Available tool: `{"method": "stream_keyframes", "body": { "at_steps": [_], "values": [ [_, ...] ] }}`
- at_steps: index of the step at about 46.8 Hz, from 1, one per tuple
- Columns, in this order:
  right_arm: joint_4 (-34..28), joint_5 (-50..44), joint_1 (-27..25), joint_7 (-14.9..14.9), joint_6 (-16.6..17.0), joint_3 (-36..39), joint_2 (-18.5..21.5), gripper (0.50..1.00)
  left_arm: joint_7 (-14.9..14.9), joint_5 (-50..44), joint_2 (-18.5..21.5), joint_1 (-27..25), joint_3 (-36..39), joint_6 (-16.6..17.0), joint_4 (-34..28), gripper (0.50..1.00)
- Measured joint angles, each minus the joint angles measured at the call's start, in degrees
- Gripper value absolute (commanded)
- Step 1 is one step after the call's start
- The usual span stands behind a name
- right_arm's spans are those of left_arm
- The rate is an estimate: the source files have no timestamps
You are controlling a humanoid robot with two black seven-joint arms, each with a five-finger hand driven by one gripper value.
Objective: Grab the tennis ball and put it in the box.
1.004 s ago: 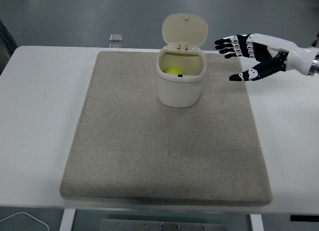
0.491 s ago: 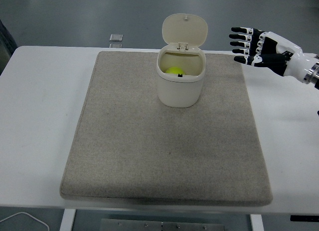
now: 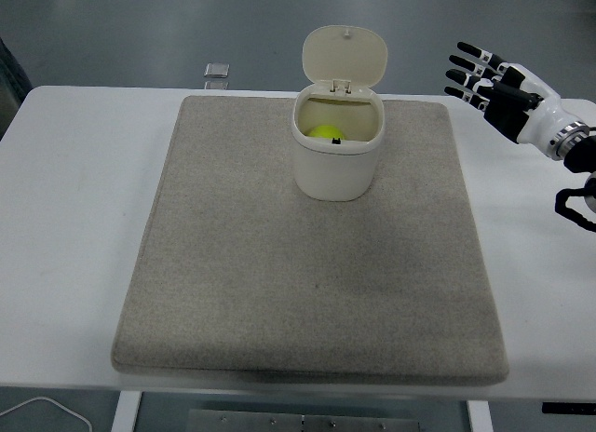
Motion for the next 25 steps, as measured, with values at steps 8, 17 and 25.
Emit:
{"method": "stream_keyframes", "body": {
  "at_steps": [8,17,25],
  "values": [
    [0.0,-1.0,0.0,0.3,0.4,0.4,0.0,0.919,0.0,0.0,0.0,0.0,0.0,0.0,0.0,0.992],
    [0.1,-2.5,-0.3,0.3,0.7,0.4,0.1,0.924,0.0,0.0,0.0,0.0,0.0,0.0,0.0,0.99],
    [0.0,-2.5,-0.4,0.3,0.6,0.5,0.5,0.926,0.0,0.0,0.0,0.0,0.0,0.0,0.0,0.992]
  ]
}}
